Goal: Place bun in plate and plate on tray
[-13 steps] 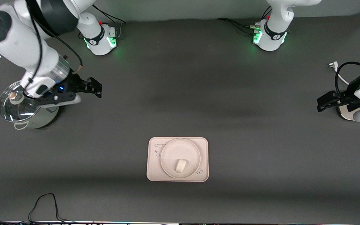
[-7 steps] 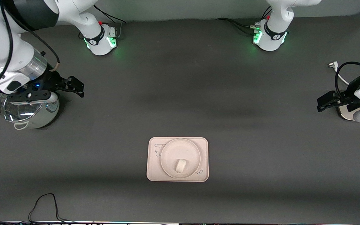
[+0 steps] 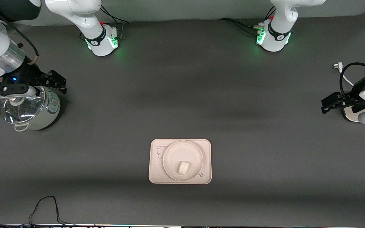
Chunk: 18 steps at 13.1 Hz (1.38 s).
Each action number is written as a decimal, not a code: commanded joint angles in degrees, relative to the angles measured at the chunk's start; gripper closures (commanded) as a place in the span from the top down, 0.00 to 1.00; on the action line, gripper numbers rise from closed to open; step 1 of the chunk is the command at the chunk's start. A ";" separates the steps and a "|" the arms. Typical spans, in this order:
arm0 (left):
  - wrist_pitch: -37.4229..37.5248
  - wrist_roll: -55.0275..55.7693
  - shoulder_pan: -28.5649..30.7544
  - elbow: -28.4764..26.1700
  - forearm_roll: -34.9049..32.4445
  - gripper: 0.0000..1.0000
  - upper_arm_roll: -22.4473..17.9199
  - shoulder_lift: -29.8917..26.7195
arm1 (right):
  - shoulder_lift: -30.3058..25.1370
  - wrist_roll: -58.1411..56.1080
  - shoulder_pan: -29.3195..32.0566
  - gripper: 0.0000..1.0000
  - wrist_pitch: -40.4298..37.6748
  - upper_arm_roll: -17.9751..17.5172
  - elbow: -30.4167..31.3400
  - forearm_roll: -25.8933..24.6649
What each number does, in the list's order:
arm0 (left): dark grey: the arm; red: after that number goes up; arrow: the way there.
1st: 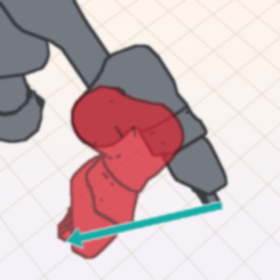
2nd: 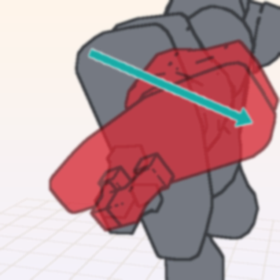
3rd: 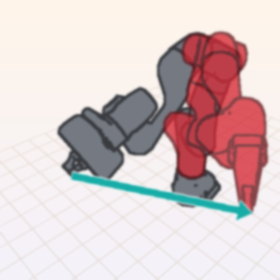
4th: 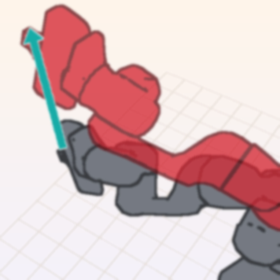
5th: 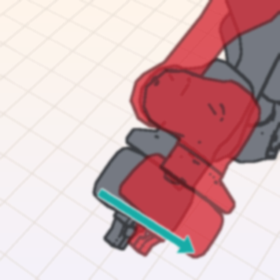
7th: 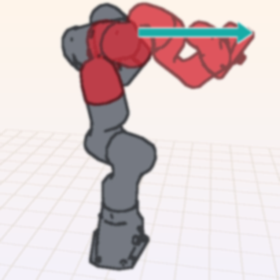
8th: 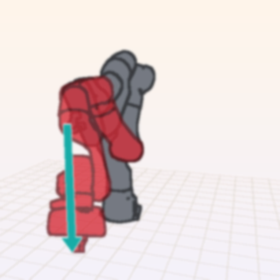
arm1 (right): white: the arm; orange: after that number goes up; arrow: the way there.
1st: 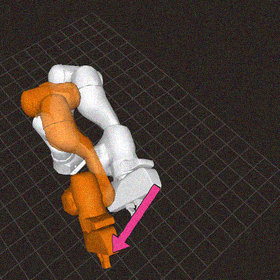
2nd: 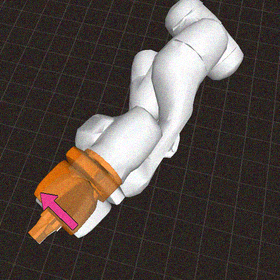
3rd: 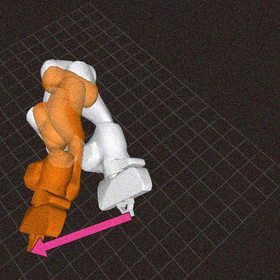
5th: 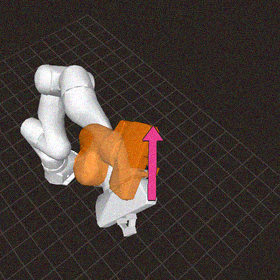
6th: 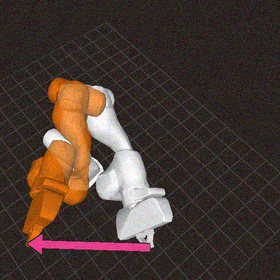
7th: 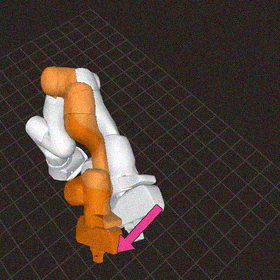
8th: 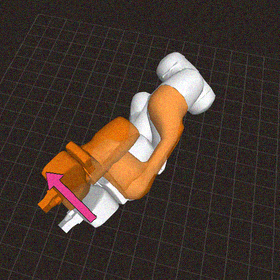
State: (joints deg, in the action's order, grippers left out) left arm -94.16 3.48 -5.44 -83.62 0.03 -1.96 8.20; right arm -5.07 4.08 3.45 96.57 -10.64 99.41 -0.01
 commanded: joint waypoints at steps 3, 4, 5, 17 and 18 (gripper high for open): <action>-0.41 -0.22 -0.54 -0.22 -0.11 1.00 -0.42 -0.37 | 0.41 -4.52 5.60 1.00 -1.03 -3.42 -0.79 2.03; -0.50 -0.22 -0.54 -0.22 -0.11 1.00 -0.42 -0.29 | 0.50 -4.44 5.69 1.00 -1.03 -3.60 -0.79 3.69; -0.50 -0.22 -0.54 -0.22 -0.11 1.00 -0.42 -0.37 | 0.50 -3.83 6.04 1.00 -1.12 -3.08 -0.71 7.62; -0.50 -0.22 -0.45 -0.22 -0.11 1.00 -0.42 -0.29 | 0.59 -4.52 6.22 1.00 -3.14 -1.32 -3.52 1.07; -0.58 -0.22 -0.45 -0.22 -0.11 1.00 -0.42 -0.29 | 0.41 -4.44 6.22 1.00 -3.23 -1.31 -4.04 1.07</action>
State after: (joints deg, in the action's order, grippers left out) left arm -94.16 3.48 -5.43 -83.62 0.03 -1.99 8.20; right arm -4.85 0.15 9.47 95.04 -11.98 97.31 1.94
